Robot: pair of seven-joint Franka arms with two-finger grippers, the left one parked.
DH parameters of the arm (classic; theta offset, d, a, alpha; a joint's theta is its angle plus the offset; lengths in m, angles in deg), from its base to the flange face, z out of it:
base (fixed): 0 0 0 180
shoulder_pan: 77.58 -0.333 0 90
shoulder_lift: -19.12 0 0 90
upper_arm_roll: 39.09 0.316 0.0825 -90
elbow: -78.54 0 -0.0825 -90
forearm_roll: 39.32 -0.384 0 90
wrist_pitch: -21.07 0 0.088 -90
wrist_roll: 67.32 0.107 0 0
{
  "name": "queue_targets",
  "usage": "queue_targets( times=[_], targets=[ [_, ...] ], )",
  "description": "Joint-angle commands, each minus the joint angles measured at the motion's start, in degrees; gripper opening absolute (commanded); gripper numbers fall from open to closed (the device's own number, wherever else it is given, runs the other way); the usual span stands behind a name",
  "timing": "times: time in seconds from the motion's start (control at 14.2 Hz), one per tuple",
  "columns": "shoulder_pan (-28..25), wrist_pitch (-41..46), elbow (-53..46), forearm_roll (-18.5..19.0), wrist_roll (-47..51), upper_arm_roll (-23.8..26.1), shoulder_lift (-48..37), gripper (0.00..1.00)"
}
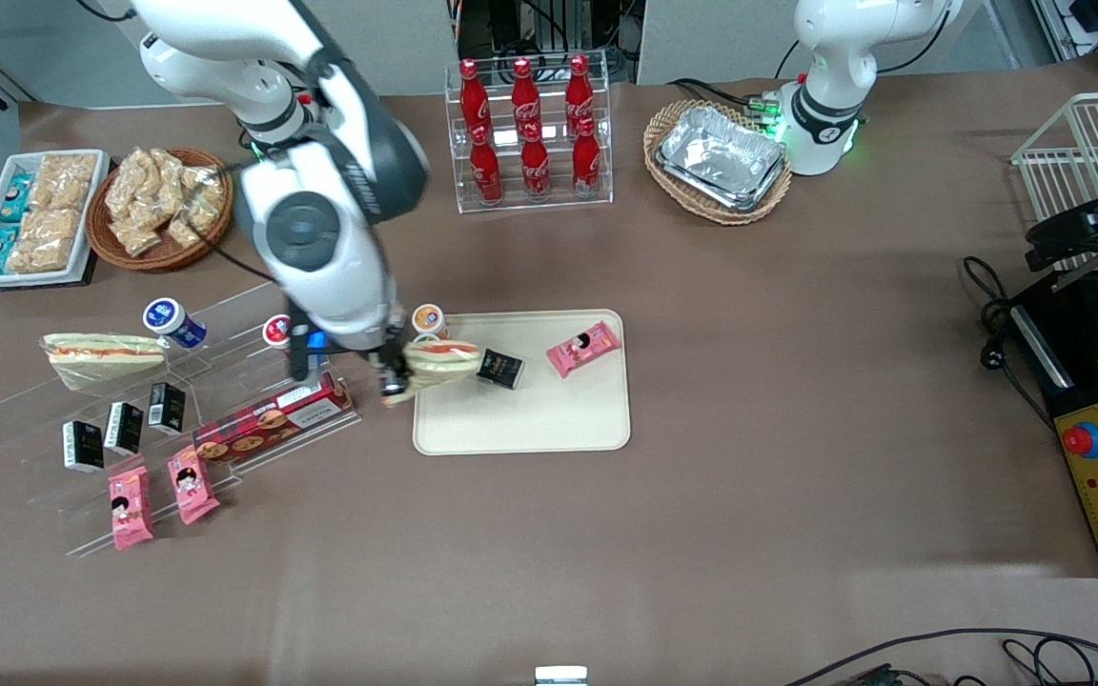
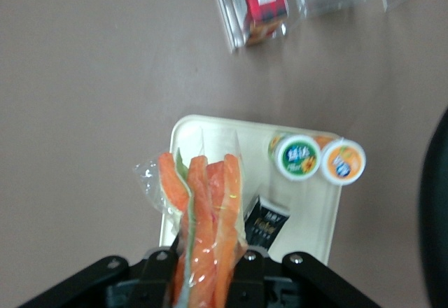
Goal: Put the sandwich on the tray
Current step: 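Carry the sandwich over the cream tray and lower it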
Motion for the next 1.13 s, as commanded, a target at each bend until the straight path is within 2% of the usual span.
queue_targets(
  times=[0.0, 0.28, 0.42, 1.06],
  targets=[
    [-4.0, -8.4, -0.5, -1.7, 8.8, -0.7, 5.9, 0.0],
    [-7.3, -20.4, -0.8, -1.3, 16.6, -0.7, 14.3, 0.0],
    [-8.0, -23.5, -1.1, -1.3, 17.7, -0.9, 17.3, 0.0],
    [-7.0, -25.2, -1.5, -0.4, 18.9, -1.0, 20.2, 0.0]
  ],
)
